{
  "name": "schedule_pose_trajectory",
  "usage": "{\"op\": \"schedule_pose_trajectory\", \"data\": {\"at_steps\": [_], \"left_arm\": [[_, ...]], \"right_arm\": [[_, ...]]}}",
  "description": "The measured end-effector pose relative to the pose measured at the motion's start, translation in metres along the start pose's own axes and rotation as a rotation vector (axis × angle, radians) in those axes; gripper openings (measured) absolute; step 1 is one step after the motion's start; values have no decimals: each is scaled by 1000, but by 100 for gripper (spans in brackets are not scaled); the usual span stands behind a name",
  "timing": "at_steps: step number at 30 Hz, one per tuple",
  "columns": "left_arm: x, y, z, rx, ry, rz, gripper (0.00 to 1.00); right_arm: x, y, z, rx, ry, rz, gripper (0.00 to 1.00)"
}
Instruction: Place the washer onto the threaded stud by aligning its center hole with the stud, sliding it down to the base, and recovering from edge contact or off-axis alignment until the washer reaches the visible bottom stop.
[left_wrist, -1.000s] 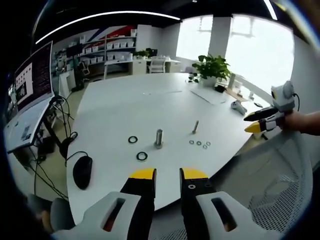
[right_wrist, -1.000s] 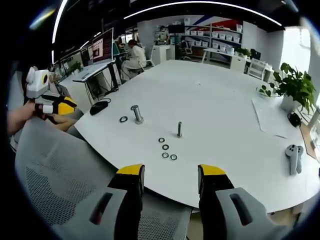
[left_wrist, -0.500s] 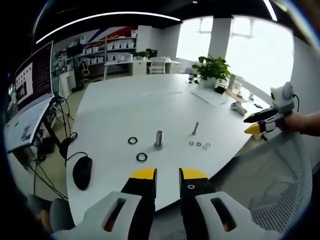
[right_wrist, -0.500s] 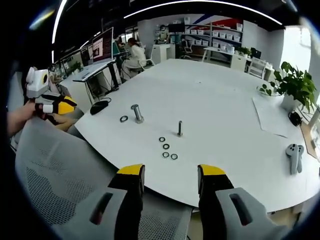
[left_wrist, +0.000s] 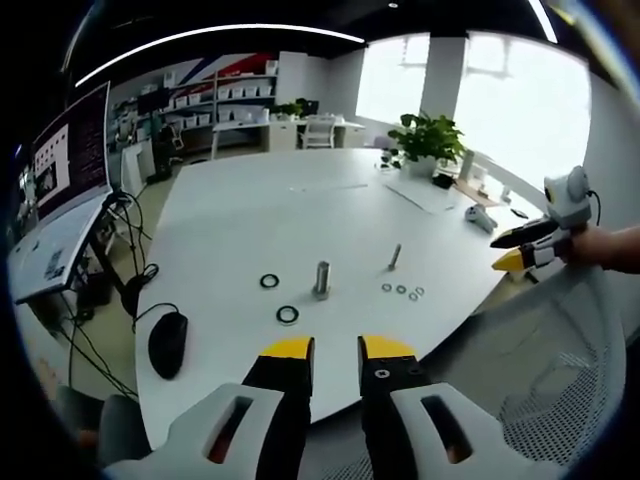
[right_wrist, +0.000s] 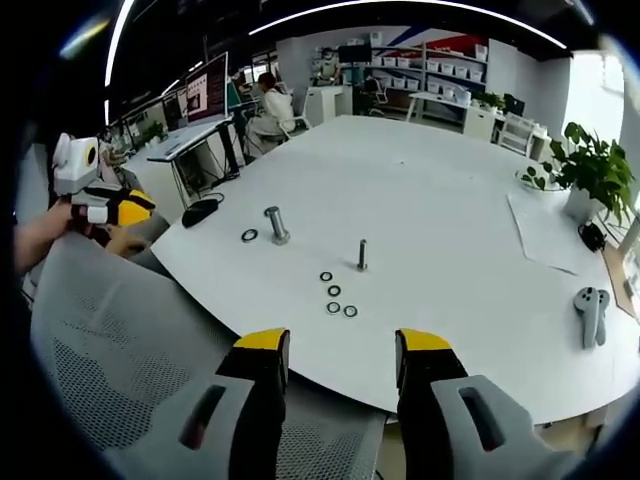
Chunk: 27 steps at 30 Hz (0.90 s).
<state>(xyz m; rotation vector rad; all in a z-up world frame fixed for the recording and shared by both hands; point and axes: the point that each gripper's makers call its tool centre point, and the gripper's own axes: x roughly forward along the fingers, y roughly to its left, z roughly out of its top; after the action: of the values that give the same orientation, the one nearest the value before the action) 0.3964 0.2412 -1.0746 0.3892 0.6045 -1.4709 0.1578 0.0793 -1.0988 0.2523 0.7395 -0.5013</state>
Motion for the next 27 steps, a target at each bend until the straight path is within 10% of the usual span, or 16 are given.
{"op": "schedule_pose_trajectory", "data": {"at_steps": [27], "left_arm": [[3, 3, -13, 0, 71, 12, 15]], "right_arm": [[1, 8, 1, 21, -7, 39, 46]]}}
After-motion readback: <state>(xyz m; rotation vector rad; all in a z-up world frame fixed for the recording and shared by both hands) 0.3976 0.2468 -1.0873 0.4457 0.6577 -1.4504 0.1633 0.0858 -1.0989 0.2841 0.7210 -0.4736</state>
